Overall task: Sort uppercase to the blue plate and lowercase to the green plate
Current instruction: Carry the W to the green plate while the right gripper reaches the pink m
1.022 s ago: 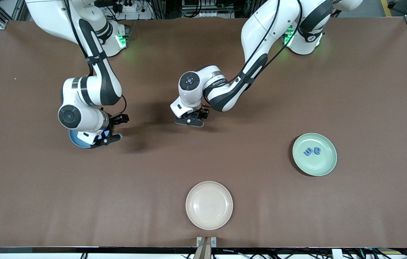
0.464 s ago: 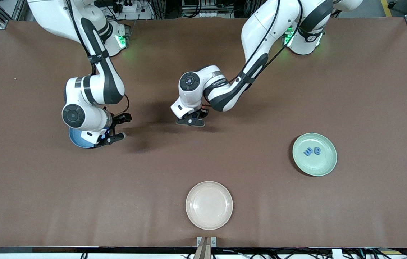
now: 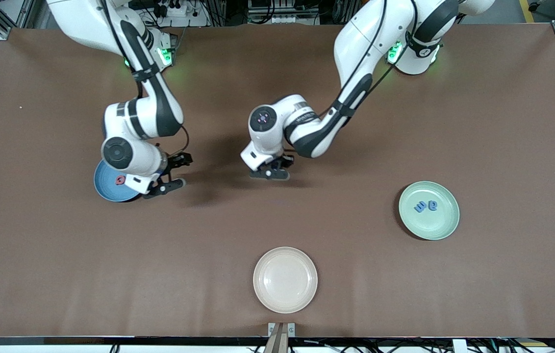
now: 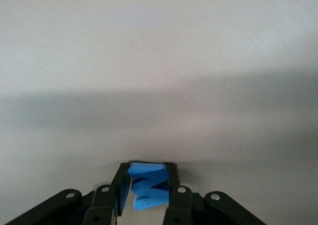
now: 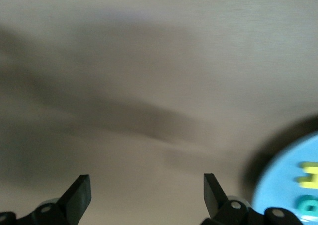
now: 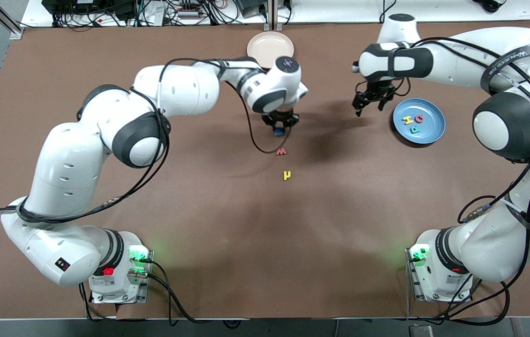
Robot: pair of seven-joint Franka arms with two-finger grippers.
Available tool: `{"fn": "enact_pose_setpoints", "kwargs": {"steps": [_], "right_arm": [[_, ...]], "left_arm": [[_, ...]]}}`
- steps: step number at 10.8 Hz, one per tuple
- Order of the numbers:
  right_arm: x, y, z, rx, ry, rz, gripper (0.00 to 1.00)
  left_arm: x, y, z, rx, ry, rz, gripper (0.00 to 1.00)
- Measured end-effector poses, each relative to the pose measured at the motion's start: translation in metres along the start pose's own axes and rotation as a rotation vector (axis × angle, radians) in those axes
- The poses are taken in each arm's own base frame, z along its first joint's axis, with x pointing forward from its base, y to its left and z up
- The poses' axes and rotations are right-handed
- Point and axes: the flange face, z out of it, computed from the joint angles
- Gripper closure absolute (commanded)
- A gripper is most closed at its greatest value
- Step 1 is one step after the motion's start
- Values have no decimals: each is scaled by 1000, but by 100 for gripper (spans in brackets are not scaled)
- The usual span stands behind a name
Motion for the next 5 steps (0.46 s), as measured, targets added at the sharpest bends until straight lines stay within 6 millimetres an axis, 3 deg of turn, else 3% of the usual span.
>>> {"fn": "enact_pose_setpoints", "kwargs": {"steps": [2, 3, 5], "right_arm": [[2, -38, 4, 3, 27, 32, 0], [1, -66, 8, 11, 43, 72, 0], [-9, -137, 17, 33, 66, 142, 0]], "left_arm": [[60, -60, -31, -10, 23, -75, 100], [95, -107, -54, -27, 25, -99, 100], [136, -188, -84, -10, 3, -60, 100]]}}
